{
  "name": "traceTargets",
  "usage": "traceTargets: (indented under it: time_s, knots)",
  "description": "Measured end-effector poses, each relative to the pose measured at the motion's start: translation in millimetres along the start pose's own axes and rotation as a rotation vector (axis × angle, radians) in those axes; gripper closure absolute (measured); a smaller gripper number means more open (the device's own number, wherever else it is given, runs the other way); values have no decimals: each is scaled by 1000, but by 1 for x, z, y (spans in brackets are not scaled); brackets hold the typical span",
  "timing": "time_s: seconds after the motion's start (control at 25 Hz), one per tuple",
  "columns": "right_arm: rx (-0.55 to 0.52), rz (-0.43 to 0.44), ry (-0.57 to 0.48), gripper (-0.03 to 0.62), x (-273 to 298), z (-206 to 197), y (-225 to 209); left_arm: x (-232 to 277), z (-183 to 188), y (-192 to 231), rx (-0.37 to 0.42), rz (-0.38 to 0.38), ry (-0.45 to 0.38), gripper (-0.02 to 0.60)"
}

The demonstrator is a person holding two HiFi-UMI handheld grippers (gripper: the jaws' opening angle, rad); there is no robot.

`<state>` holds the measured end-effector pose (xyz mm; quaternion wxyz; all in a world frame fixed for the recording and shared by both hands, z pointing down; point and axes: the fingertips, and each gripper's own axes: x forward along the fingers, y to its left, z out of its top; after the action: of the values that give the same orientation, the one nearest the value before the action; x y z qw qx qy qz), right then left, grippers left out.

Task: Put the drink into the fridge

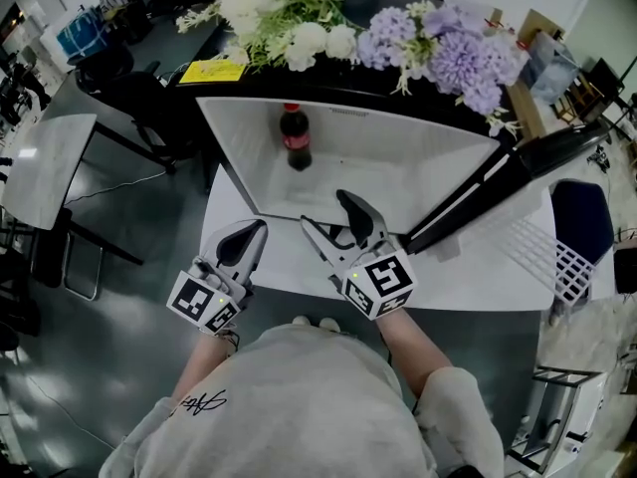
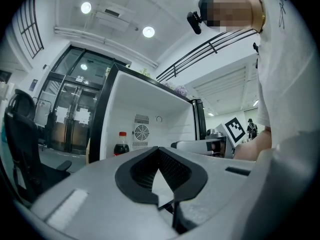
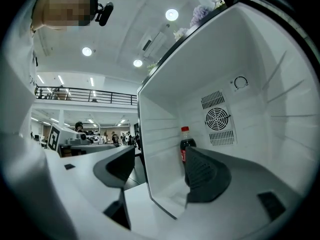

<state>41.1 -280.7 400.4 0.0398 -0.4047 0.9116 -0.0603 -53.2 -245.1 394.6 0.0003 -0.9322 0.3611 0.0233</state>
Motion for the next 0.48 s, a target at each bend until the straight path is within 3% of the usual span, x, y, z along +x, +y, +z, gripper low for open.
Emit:
traceTargets:
  time_s: [0.4, 0.44, 0.48]
  knots:
    - [-5, 8, -15, 280, -14, 2, 4, 8, -3, -4, -1, -34, 9, 578]
    - [-7, 6, -18, 306, -15, 3, 5, 9, -3, -4, -1, -38, 9, 578]
    - [-7, 1, -24, 375, -16, 3, 4, 10, -3, -5, -2, -42, 10, 578]
